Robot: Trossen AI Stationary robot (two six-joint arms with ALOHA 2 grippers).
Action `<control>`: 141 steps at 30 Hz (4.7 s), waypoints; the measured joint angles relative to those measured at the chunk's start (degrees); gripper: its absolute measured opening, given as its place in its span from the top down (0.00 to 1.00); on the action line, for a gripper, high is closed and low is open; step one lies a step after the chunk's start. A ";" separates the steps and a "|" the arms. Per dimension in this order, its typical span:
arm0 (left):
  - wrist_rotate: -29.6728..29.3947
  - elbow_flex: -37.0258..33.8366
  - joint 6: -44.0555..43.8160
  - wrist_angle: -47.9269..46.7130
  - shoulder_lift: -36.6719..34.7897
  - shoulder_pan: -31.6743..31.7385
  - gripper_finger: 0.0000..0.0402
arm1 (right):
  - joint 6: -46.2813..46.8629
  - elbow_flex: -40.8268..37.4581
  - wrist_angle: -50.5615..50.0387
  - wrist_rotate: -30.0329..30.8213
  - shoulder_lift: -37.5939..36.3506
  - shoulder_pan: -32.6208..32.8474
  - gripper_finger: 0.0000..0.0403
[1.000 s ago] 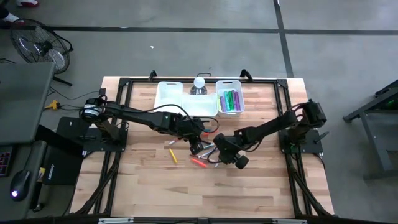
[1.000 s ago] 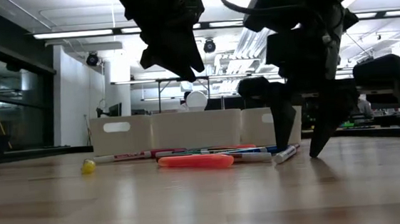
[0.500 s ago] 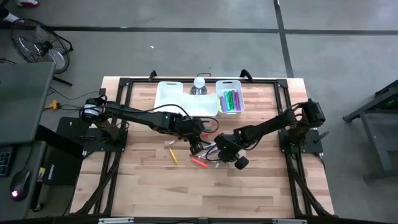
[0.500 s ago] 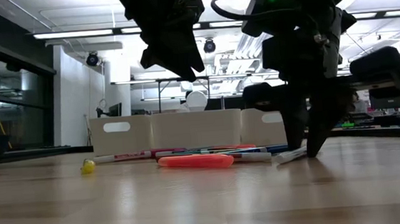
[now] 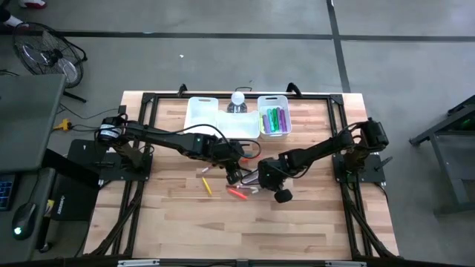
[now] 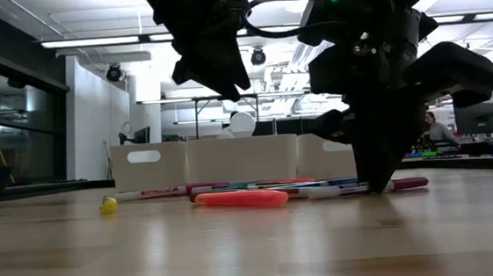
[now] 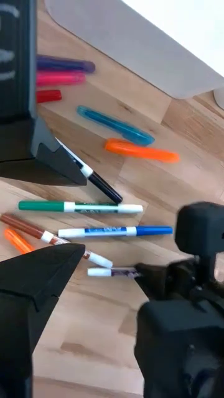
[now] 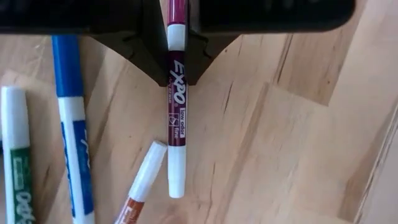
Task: Pick & Place Markers
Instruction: Put the violet marker pen into the left white bin
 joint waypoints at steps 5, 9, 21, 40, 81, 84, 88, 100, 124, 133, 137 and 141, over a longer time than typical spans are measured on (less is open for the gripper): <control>-4.78 0.02 0.65 -4.01 -2.84 0.00 0.61 | 3.13 -0.49 -3.13 1.11 -3.77 0.02 0.95; -9.93 0.02 2.23 -7.83 -6.44 0.00 0.61 | 3.59 -0.33 -3.92 3.46 -6.31 -0.05 0.95; -12.84 -17.58 4.04 5.76 -23.85 3.19 0.60 | 5.97 0.60 1.61 5.03 -13.33 -4.13 0.95; -1.32 -27.65 12.58 37.28 -30.33 7.83 0.61 | 0.91 21.22 2.86 2.37 -13.97 -17.27 0.97; -1.29 -27.80 16.72 48.62 -26.29 10.67 0.61 | 1.91 22.50 6.85 0.23 -14.16 -19.61 0.99; -1.31 -27.82 16.72 48.51 -26.29 10.67 0.61 | 1.91 22.50 6.68 0.23 -14.16 -19.61 1.00; -1.33 -27.82 16.70 45.51 -26.29 10.67 0.61 | 1.91 22.50 6.19 0.41 -14.16 -19.61 1.00; -6.66 -27.82 -0.13 12.02 -32.56 11.26 0.61 | 3.83 22.45 -9.60 2.64 -14.11 -19.65 1.00; 6.46 -25.69 -27.08 -9.46 -14.27 10.78 0.61 | 6.77 22.43 -17.23 2.77 -14.11 -19.39 1.00; 7.89 -18.59 -26.45 -9.59 -4.19 10.07 0.61 | 7.04 22.43 -18.81 2.75 -14.11 -19.39 1.00; 7.89 -17.12 -26.90 -10.18 -1.13 9.23 0.61 | 7.07 22.43 -19.73 2.77 -14.11 -19.34 1.00; 7.83 -16.70 -28.07 -11.03 0.42 8.52 0.61 | 7.07 22.43 -20.49 2.75 -14.11 -19.34 1.00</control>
